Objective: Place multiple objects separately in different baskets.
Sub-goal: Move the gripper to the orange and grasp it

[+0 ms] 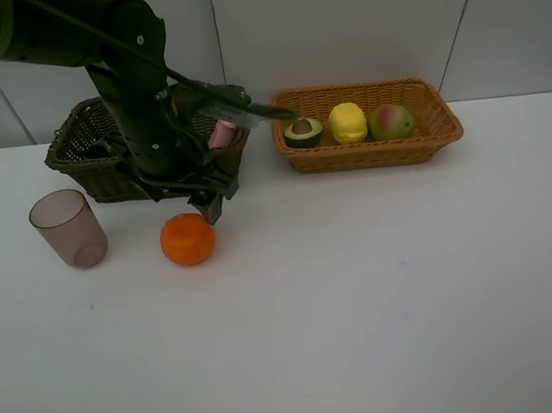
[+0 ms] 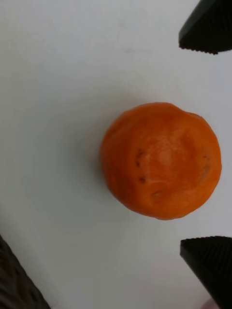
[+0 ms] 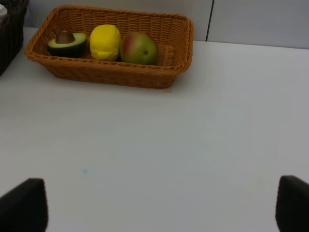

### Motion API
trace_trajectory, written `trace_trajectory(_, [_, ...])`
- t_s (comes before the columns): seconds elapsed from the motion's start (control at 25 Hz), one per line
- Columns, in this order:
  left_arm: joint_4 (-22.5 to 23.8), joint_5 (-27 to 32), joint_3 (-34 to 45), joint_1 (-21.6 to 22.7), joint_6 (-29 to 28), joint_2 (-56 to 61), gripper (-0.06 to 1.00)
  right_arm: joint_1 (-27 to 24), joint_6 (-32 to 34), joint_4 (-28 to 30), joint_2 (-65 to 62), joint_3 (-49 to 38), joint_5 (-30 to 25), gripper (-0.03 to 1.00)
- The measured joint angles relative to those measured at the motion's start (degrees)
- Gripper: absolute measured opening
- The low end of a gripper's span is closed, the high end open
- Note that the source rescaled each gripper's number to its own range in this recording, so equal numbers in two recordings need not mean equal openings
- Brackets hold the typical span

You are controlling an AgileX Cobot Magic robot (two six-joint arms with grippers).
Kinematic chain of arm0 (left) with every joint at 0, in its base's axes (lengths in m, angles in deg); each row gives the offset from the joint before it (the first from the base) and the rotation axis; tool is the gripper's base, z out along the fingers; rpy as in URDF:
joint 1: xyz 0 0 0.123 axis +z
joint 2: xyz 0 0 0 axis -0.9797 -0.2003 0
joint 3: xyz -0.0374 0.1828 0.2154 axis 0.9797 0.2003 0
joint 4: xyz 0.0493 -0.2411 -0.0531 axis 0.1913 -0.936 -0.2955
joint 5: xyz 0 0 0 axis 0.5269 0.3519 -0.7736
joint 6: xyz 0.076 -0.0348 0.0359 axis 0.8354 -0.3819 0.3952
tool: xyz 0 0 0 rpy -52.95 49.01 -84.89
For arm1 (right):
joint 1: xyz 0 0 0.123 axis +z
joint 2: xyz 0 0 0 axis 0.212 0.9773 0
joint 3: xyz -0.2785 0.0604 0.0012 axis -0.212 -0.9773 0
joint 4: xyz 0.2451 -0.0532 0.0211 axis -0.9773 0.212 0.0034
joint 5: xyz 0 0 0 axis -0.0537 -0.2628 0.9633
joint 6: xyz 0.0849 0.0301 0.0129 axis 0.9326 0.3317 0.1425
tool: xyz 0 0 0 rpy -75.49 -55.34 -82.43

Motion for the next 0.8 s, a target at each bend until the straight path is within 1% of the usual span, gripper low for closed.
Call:
trace_trajectory(0.24, [0.0, -2.8, 2.5, 0.0, -0.3, 0.0, 1.00, 0.0, 0.0, 0.0, 0.0, 0.0, 0.0, 1.00])
trace_trajectory(0.64, [0.0, -4.5, 2.7, 0.0, -1.1, -2.1, 1.00, 0.0, 0.0, -0.1, 0.0, 0.0, 0.0, 1.00])
trace_trajectory(0.8, [0.7, -5.1, 2.7, 0.0, -1.2, -2.1, 1.00, 0.0, 0.0, -0.1, 0.0, 0.0, 0.0, 1.00])
